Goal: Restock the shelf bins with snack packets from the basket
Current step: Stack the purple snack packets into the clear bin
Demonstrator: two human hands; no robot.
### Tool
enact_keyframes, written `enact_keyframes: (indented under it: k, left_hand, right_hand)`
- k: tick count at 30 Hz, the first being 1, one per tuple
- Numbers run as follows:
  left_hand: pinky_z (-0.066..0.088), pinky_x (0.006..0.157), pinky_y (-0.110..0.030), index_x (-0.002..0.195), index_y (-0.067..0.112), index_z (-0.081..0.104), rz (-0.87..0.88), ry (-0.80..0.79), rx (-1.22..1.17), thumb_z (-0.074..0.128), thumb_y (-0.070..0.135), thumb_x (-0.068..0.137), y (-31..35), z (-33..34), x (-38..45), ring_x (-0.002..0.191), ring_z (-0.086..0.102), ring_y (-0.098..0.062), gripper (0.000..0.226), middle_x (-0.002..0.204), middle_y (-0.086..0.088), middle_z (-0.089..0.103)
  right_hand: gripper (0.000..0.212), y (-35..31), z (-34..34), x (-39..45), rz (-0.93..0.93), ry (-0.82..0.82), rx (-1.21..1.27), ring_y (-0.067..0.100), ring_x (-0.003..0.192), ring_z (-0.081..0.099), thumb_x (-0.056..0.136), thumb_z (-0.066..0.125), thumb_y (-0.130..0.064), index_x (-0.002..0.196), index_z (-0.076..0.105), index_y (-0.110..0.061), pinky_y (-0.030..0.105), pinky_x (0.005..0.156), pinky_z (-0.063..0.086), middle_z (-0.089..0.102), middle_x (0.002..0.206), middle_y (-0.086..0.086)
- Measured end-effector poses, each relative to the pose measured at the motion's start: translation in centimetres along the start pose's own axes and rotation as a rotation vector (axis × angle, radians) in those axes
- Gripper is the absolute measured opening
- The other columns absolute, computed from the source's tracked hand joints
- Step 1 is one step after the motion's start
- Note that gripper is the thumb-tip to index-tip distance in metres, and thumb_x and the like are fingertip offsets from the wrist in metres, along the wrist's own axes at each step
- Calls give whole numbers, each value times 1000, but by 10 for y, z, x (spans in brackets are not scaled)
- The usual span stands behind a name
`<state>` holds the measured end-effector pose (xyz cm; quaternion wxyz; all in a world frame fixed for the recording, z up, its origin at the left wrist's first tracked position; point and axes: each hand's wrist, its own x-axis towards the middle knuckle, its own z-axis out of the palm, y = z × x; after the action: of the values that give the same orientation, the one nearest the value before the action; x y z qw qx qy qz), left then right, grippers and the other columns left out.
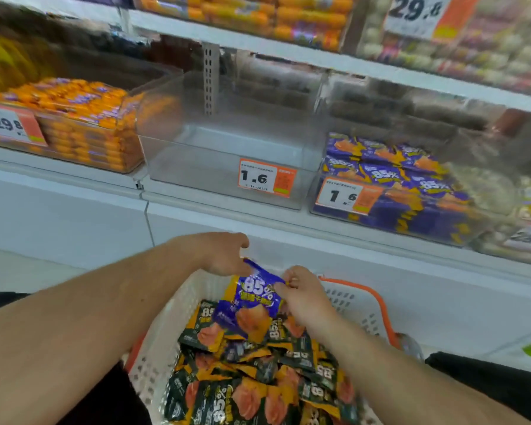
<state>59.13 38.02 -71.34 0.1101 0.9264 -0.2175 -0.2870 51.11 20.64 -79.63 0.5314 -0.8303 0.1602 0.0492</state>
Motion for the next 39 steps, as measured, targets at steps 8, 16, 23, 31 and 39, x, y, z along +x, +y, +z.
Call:
enact_keyframes:
  k: [8, 16, 23, 31, 39]
  left_hand:
    - [47, 71, -30, 85, 8, 69, 255, 213, -497, 72, 31, 71, 32, -31, -23, 72, 61, -14, 27, 91, -15, 73]
    - [53, 94, -47, 94, 10, 72, 412, 386, -965, 67, 5, 89, 73, -54, -17, 98, 70, -29, 9, 96, -9, 76]
    - [53, 78, -31, 99, 18, 69, 414, 661, -710, 58, 26, 93, 105, -81, 10, 79, 63, -6, 14, 98, 0, 71]
    - [13, 115, -36, 149, 35, 33, 299, 736, 92, 53, 38, 94, 69, -65, 50, 135, 38, -14, 59, 141, 10, 49]
    - [-6, 117, -36, 151, 40, 21, 307, 717, 189, 54, 41, 92, 68, -58, 54, 145, 15, -11, 68, 158, 12, 22]
  right_hand:
    - [20, -93, -76, -23, -92, 150, 451, 27, 66, 60, 95, 55, -2, 81, 46, -13, 37, 62, 53, 61, 80, 17]
    - [25, -122, -95, -41, -310, 445, 286, 19, 67, 53, 84, 73, -9, 85, 48, -15, 32, 62, 46, 57, 77, 4]
    - [22, -157, -135, -6, -181, 453, 580, 17, 53, 67, 89, 54, 13, 96, 57, -8, 23, 48, 54, 68, 72, 9]
    - [30, -170, -183, 58, -55, 483, 433, -6, 42, 56, 96, 50, 1, 125, 56, 5, 10, 42, 43, 62, 109, 18]
    - [43, -157, -170, 108, 27, 405, -445, 33, 114, 58, 82, 75, -25, 117, 64, -4, 33, 87, 49, 62, 120, 16]
